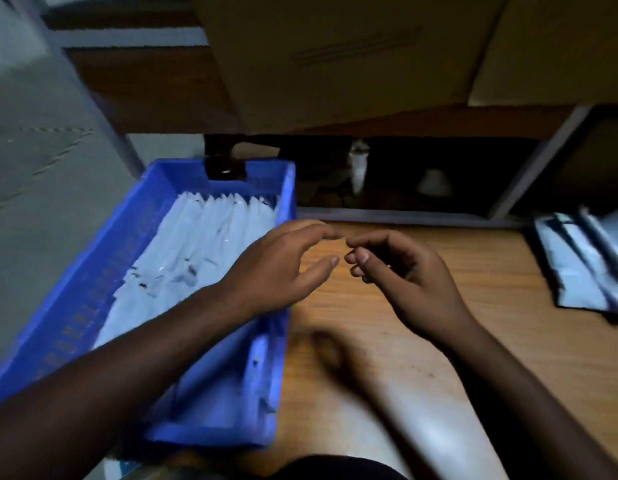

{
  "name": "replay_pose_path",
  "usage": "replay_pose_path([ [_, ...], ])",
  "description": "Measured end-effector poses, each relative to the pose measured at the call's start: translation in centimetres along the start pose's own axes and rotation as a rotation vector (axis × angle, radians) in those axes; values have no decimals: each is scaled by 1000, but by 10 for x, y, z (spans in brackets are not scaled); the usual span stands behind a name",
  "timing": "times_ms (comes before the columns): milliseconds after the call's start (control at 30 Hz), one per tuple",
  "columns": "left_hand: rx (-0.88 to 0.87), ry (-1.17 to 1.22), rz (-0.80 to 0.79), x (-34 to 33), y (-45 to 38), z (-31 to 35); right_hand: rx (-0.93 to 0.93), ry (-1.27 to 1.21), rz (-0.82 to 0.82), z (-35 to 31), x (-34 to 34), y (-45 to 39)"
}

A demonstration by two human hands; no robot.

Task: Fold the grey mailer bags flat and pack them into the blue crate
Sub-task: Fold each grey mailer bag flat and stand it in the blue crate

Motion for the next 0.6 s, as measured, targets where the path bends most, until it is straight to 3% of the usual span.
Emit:
replay_pose_path([
  [167,-122,17,-139,-92,-71,85,-80,48,270,26,126,46],
  [367,-6,53,-284,-245,-130,176,-230,188,658,93,258,94],
  [533,29,133,-374,-328,-157,218,-337,275,676,150,315,111],
  [600,23,153,-396,-343,-167,227,-297,410,654,161,334,108],
])
Point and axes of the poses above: each hand's wrist, its own y-axis away from the middle knuckle, its own x-axis out of the back of the hand, z = x × y, the point moved 1 cm from there along -y, towards the middle knuckle, and after that the axes turned 7 degrees about -y, right-handed, at the moved point
